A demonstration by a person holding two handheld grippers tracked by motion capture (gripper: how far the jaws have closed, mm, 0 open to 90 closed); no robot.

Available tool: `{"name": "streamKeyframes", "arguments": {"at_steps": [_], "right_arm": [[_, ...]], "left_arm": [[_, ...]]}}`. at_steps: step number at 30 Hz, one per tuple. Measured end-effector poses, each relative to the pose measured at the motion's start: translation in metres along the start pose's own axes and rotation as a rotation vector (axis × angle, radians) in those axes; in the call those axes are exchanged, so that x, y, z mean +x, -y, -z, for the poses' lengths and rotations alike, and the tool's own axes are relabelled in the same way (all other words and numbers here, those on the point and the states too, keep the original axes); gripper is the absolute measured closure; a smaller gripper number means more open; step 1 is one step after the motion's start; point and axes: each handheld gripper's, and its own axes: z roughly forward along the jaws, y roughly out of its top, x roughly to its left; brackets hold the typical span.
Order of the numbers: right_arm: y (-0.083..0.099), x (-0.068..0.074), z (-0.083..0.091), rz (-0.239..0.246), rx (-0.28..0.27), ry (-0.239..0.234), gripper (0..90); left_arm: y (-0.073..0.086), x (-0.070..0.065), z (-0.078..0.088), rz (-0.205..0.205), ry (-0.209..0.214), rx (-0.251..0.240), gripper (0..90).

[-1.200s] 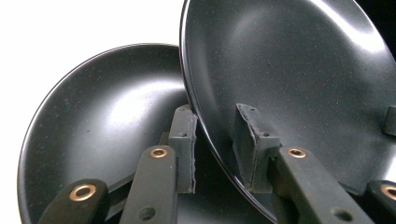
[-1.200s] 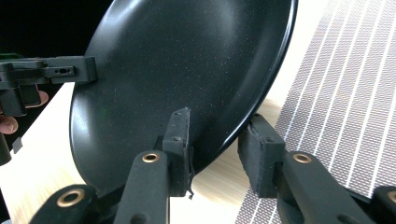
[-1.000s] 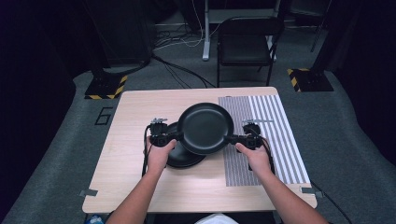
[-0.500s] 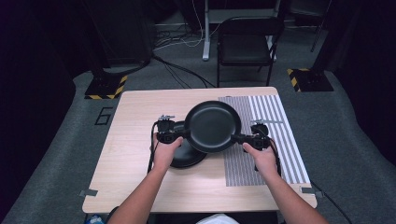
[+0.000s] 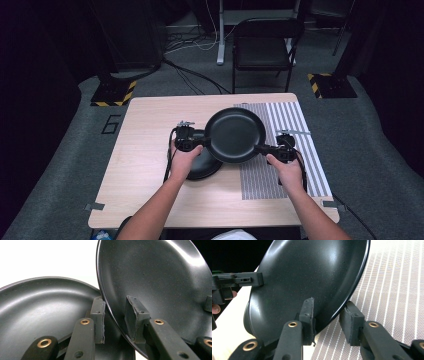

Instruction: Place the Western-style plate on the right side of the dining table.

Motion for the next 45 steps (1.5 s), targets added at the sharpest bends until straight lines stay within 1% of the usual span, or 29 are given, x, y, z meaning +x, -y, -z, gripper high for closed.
{"name": "streamKeyframes", "arguments": {"at_steps": [2,8,9,15,16,24,29,31,36,43,45], "right_arm": [[0.000,-0.002,0.003,0.000,-0.004,0.005,64.9],[0.001,-0.005,0.009,-0.004,-0.019,0.021,65.0],[0.001,-0.005,0.010,-0.012,-0.019,0.024,65.0],[0.002,-0.011,0.017,-0.024,-0.036,0.042,65.2],[0.002,-0.012,0.019,-0.027,-0.037,0.042,65.3],[0.004,-0.019,0.026,-0.041,-0.052,0.061,65.5],[0.005,-0.024,0.033,-0.051,-0.068,0.074,65.9],[0.005,-0.025,0.035,-0.053,-0.071,0.082,66.0],[0.007,-0.029,0.038,-0.064,-0.074,0.090,66.2],[0.008,-0.034,0.044,-0.073,-0.086,0.104,66.3],[0.009,-0.035,0.048,-0.082,-0.092,0.109,66.5]], "left_arm": [[-0.001,-0.002,-0.002,-0.007,0.007,0.003,69.3],[-0.003,-0.007,-0.008,-0.008,0.025,0.006,69.3],[-0.003,-0.008,-0.009,-0.012,0.028,0.009,69.3],[-0.007,-0.015,-0.016,-0.022,0.040,0.012,69.3],[-0.008,-0.016,-0.017,-0.029,0.043,0.015,69.3],[-0.010,-0.023,-0.025,-0.035,0.059,0.021,69.3],[-0.013,-0.029,-0.031,-0.046,0.077,0.027,69.3],[-0.013,-0.031,-0.034,-0.044,0.083,0.028,69.3],[-0.013,-0.034,-0.038,-0.048,0.087,0.036,69.3],[-0.016,-0.041,-0.044,-0.059,0.100,0.039,69.3],[-0.017,-0.044,-0.046,-0.067,0.107,0.043,69.3]]}}
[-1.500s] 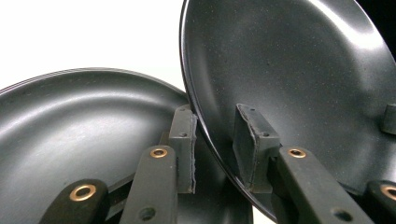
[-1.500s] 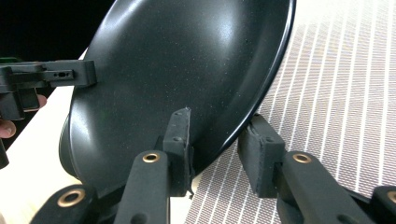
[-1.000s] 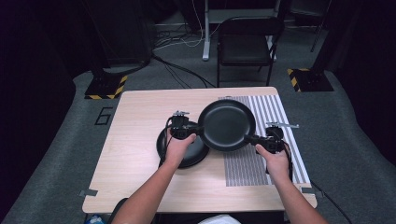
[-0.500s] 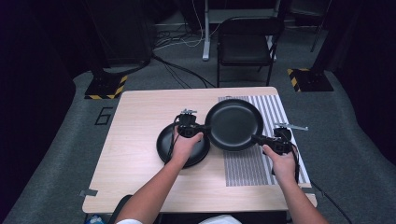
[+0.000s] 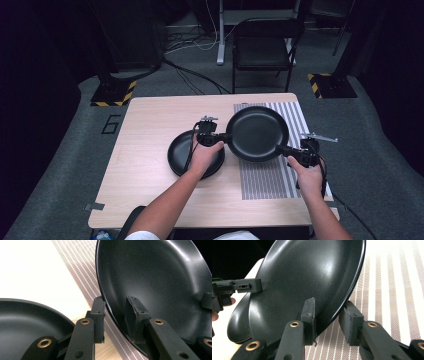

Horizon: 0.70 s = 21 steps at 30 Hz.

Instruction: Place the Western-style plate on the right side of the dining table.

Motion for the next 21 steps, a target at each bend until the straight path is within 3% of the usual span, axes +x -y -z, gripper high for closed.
{"name": "streamKeyframes", "arguments": {"at_steps": [21], "right_arm": [[0.003,-0.014,0.015,-0.016,-0.030,0.039,66.6]], "left_arm": [[-0.005,-0.014,-0.018,-0.013,0.037,0.015,69.3]]}}
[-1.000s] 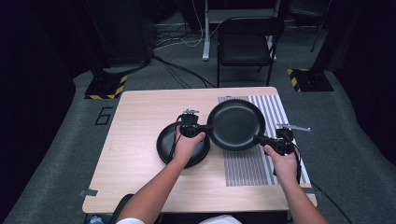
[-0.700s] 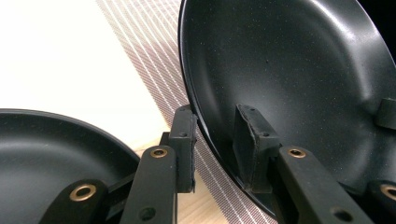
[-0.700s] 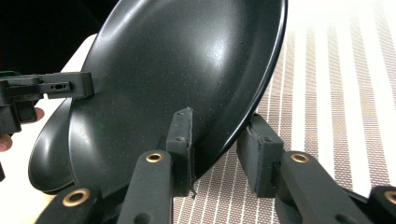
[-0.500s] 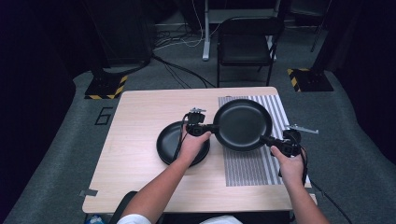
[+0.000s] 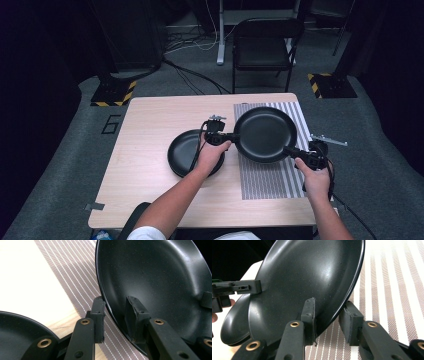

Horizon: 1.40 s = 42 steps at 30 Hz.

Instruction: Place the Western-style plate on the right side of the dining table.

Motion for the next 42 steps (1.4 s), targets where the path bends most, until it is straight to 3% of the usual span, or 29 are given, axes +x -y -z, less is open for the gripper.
{"name": "streamKeyframes", "arguments": {"at_steps": [15,42], "right_arm": [[0.003,-0.010,0.003,-0.010,-0.001,0.015,66.7],[0.012,-0.033,-0.006,-0.038,0.021,0.043,66.8]], "left_arm": [[0.001,-0.004,-0.012,0.004,0.013,0.018,69.3],[0.012,-0.002,-0.039,0.025,0.020,0.060,69.1]]}}
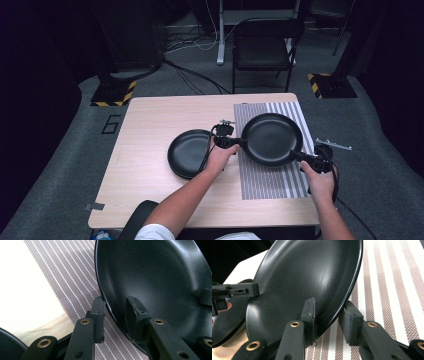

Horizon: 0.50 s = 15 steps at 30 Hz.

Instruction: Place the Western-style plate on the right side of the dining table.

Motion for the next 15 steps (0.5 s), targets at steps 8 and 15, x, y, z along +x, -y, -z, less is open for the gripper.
{"name": "streamKeyframes", "arguments": {"at_steps": [8,15], "right_arm": [[0.002,-0.006,-0.003,0.002,0.001,0.009,66.7],[0.004,-0.012,-0.006,-0.001,0.008,0.015,66.7]], "left_arm": [[0.002,0.001,-0.010,0.000,-0.003,0.004,68.8],[0.005,0.002,-0.018,0.000,-0.017,0.009,68.6]]}}
